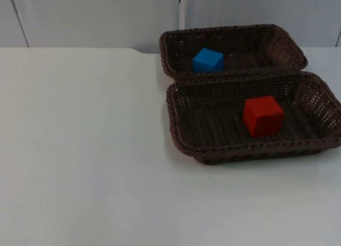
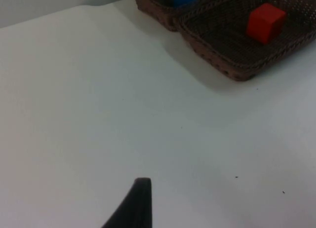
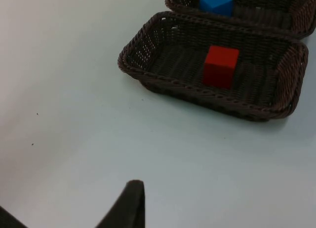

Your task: Pick up one cube with the left hand and place it into the upper basket. Pick up one cube with the right hand and place it into the lower basket.

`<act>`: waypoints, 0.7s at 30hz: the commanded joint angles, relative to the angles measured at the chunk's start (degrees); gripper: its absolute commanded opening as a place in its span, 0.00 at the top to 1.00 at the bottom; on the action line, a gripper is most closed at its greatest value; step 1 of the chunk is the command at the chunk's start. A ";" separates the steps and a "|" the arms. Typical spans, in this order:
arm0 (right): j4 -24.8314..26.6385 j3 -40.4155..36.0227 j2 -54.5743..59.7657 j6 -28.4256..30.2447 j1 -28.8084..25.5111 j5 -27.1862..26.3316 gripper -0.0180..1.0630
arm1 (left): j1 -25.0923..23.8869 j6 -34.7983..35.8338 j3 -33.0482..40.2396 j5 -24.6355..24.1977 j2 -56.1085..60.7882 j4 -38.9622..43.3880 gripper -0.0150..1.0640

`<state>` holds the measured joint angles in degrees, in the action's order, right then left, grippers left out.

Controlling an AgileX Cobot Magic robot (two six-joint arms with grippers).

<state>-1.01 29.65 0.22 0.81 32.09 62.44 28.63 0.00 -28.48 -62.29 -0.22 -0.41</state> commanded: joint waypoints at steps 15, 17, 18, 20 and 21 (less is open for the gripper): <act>0.19 -0.14 -0.22 -0.19 0.08 -0.63 0.01 | 0.36 0.36 0.24 0.64 0.22 -0.21 0.01; 0.19 -0.14 -0.22 -0.19 0.08 -0.63 0.01 | 0.36 0.36 0.24 0.64 0.22 -0.21 0.01; 0.19 -0.14 -0.22 -0.18 -0.02 -0.63 0.01 | 0.36 0.36 0.24 0.64 0.22 -0.21 0.01; 0.19 -0.14 -0.22 -0.18 -1.00 -0.63 0.01 | 0.36 0.36 0.24 0.64 0.22 -0.21 0.01; 0.19 -0.14 -0.22 -0.18 -1.91 -0.74 0.01 | 0.36 0.36 0.24 0.64 0.22 -0.21 0.01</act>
<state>-1.01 29.65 0.22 0.59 31.45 62.44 28.63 0.00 -28.48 -62.29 -0.22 -0.41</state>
